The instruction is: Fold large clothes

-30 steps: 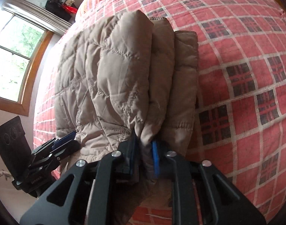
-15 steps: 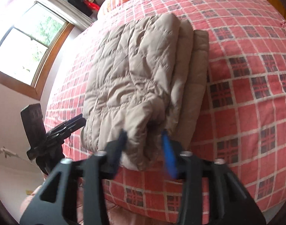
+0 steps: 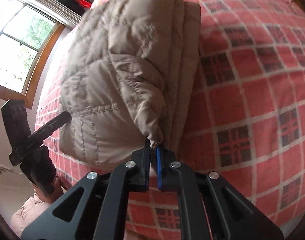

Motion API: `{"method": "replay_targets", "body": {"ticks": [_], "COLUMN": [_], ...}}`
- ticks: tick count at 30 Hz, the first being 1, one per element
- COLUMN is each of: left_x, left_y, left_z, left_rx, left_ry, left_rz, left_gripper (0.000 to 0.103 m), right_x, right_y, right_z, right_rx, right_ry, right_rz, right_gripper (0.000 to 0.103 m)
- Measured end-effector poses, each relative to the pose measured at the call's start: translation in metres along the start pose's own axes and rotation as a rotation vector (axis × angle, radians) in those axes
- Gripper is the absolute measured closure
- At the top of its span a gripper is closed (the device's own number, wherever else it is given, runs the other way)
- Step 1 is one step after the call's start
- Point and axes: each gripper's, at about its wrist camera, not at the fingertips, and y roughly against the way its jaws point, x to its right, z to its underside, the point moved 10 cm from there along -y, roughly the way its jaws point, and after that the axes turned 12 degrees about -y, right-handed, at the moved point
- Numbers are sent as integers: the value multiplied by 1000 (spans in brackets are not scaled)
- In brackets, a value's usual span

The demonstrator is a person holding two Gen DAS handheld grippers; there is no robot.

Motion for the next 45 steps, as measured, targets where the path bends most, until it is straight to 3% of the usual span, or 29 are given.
{"method": "replay_targets", "body": {"ticks": [3,5,7,9,15,21,25,28,34,45], "left_x": [-2,-4,-7,-10,-31,-36,-33,-26,-14,-14], "left_y": [-3,3,12,23,33,27,25,26,25,10], "left_z": [0,-2,-5,-10,-30,-41,-48,-50,-52,-49], "left_rx": [-6,-4,2,17,60,65,77,83,90,78], "left_ry": [11,6,1,4,24,0,-31,-54,-87,-105], "left_rz": [14,21,18,16,-73,-214,-276,-300,-296,-304], "left_gripper": [32,32,33,34,34,34,34,34,33,27], "right_x": [-3,-8,-12,-17,-37,-39,-38,-35,-27,-15], "right_y": [0,15,32,48,51,11,7,16,24,-18], "right_z": [-1,-5,-14,-27,-90,-139,-138,-135,-129,-129], "right_rx": [-20,3,52,109,156,82,69,83,115,83], "right_ry": [15,25,56,64,30,-47,-65,-72,-82,-117], "right_rz": [-13,-27,-1,7,-8,-11,-41,-60,-36,-8], "right_gripper": [96,89,65,60,60,59,86,94,95,94]}}
